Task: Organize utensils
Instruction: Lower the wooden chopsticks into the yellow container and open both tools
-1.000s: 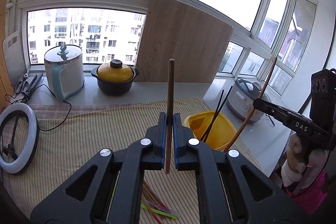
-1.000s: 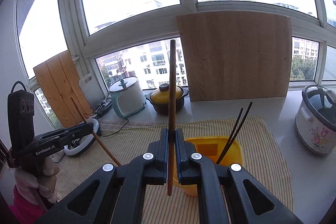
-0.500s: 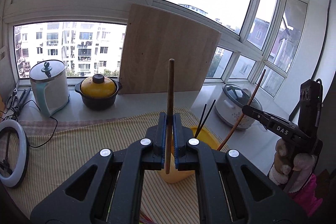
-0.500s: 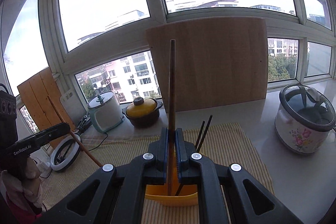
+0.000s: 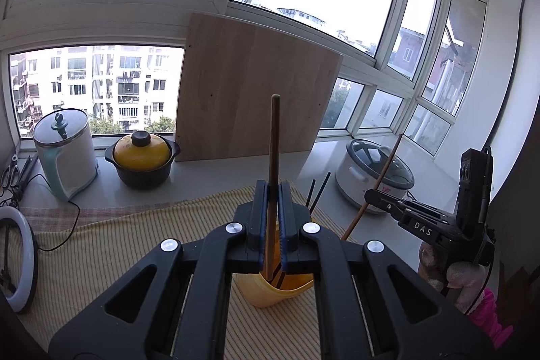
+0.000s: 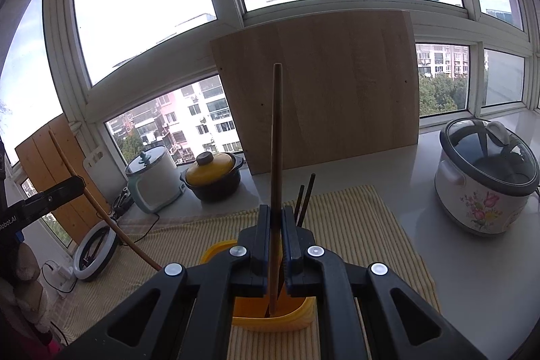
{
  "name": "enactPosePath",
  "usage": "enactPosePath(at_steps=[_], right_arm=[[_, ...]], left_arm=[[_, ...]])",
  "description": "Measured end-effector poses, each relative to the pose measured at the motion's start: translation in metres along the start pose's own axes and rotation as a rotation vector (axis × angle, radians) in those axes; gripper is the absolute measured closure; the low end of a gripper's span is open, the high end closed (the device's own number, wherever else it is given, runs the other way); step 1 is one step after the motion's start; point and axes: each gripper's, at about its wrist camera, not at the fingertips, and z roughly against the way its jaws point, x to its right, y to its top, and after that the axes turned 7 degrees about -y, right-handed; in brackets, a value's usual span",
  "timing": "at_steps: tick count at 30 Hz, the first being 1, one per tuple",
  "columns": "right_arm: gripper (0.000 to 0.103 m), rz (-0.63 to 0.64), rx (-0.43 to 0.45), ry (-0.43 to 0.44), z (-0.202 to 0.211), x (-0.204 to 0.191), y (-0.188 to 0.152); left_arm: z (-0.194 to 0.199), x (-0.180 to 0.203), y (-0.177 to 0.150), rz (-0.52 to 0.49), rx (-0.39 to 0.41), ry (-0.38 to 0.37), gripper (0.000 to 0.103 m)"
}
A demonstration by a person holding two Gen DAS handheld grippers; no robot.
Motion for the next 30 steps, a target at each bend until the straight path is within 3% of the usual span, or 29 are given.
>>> enactPosePath(at_steps=[12,30], right_arm=[[0.099,0.014,-0.045,0.012,-0.013,-0.002,-0.014],[0.096,0.026,-0.125,0.016,-0.034,-0.011,-0.038]], left_arm=[[-0.05,-0.014,-0.016,0.059,-0.1,0.006,0.099],[-0.077,-0.024,-0.048,0.098,-0.204,-0.002,0.099]])
